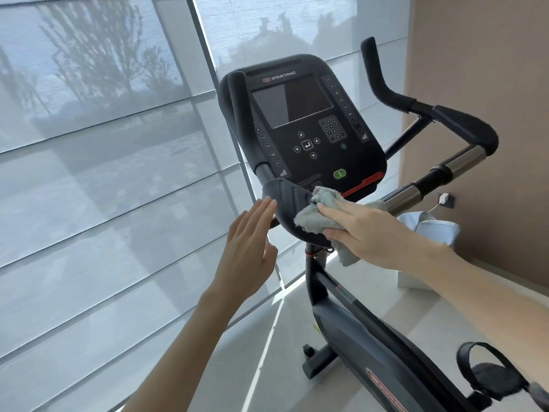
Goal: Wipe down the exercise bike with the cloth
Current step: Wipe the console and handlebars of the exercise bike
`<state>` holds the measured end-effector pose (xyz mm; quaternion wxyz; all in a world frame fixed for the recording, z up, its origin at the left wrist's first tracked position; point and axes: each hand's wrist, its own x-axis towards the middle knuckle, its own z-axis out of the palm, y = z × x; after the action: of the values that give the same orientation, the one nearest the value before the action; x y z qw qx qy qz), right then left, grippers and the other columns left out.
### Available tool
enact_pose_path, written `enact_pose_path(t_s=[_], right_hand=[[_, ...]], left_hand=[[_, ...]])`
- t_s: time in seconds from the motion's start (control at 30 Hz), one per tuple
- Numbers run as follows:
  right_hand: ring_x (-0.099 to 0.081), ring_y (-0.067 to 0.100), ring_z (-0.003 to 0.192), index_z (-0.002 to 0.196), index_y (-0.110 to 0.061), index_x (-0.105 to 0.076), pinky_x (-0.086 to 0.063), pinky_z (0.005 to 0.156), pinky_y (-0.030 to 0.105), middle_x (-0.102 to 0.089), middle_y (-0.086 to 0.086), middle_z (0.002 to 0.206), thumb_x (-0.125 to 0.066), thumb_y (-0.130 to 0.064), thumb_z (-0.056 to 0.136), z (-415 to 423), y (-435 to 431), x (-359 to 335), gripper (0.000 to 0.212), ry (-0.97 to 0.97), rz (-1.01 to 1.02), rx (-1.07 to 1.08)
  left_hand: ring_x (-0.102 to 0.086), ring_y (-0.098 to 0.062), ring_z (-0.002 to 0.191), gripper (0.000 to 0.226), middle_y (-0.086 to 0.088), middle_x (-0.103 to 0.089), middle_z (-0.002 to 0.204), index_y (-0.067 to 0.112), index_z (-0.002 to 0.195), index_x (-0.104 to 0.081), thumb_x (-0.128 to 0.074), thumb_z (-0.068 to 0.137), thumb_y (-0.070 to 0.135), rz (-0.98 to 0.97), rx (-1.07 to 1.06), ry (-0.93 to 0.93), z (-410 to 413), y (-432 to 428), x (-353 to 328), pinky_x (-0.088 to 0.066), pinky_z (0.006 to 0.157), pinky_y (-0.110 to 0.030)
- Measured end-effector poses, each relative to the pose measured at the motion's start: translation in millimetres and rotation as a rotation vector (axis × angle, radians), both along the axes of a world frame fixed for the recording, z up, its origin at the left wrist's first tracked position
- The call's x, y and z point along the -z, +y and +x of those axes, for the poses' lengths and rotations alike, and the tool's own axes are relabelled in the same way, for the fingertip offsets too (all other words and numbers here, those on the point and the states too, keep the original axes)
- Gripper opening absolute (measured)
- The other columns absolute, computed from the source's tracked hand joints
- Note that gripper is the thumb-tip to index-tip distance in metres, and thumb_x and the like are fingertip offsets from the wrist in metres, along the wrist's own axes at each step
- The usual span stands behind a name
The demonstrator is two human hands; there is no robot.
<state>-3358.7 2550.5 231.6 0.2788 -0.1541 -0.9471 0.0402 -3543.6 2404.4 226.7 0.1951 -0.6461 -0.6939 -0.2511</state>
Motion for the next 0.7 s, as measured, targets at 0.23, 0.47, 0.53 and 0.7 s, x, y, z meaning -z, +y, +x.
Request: enact_pose_path(t_s=[0.23, 0.47, 0.53, 0.7], right_hand=[[-0.051, 0.036, 0.118, 0.140, -0.012, -0.036, -0.044, 0.094, 0.048, -0.042, 0.013, 0.141, -0.039, -0.028, 0.100, -74.3, 10.9, -39.0, 0.043, -0.083, -0.120, -0.080], [-0.020, 0.020, 0.140, 0.132, -0.019, -0.044, -0.030, 0.107, 0.039, -0.029, 0.005, 0.150, -0.040, -0.029, 0.098, -95.6, -5.2, -39.7, 0.036, -0.176, 0.196, -0.020], [-0.026, 0.024, 0.138, 0.134, -0.022, -0.043, -0.030, 0.106, 0.041, -0.030, 0.007, 0.151, -0.048, -0.023, 0.093, -75.0, -15.4, -24.5, 0.041, -0.174, 0.298, -0.010], [-0.057, 0.033, 0.113, 0.130, -0.014, -0.055, -0.046, 0.097, 0.044, -0.058, 0.015, 0.128, -0.065, -0.009, 0.080, -14.7, -24.7, 7.4, 0.051, 0.006, 0.328, -0.023]], left_hand=[[-0.021, -0.017, 0.143, 0.067, -0.005, -0.030, 0.153, 0.009, 0.147, -0.028, -0.042, 0.081, 0.008, 0.001, -0.080, -0.007, -11.1, -16.5, -5.8, -0.015, 0.118, -0.038], [-0.025, -0.016, 0.141, 0.062, -0.003, -0.027, 0.154, 0.014, 0.148, -0.025, -0.041, 0.088, 0.014, 0.017, -0.068, -0.018, -11.4, -17.6, -5.6, -0.014, 0.116, -0.034], [-0.024, -0.015, 0.141, 0.061, -0.002, -0.025, 0.154, 0.014, 0.148, -0.025, -0.039, 0.089, 0.015, 0.013, -0.057, -0.024, -7.8, -12.3, -6.0, -0.010, 0.116, -0.028], [-0.023, -0.013, 0.140, 0.063, 0.000, -0.025, 0.154, 0.015, 0.147, -0.024, -0.038, 0.086, 0.009, -0.005, -0.007, -0.051, 15.9, 0.7, -0.2, -0.013, 0.117, -0.031]])
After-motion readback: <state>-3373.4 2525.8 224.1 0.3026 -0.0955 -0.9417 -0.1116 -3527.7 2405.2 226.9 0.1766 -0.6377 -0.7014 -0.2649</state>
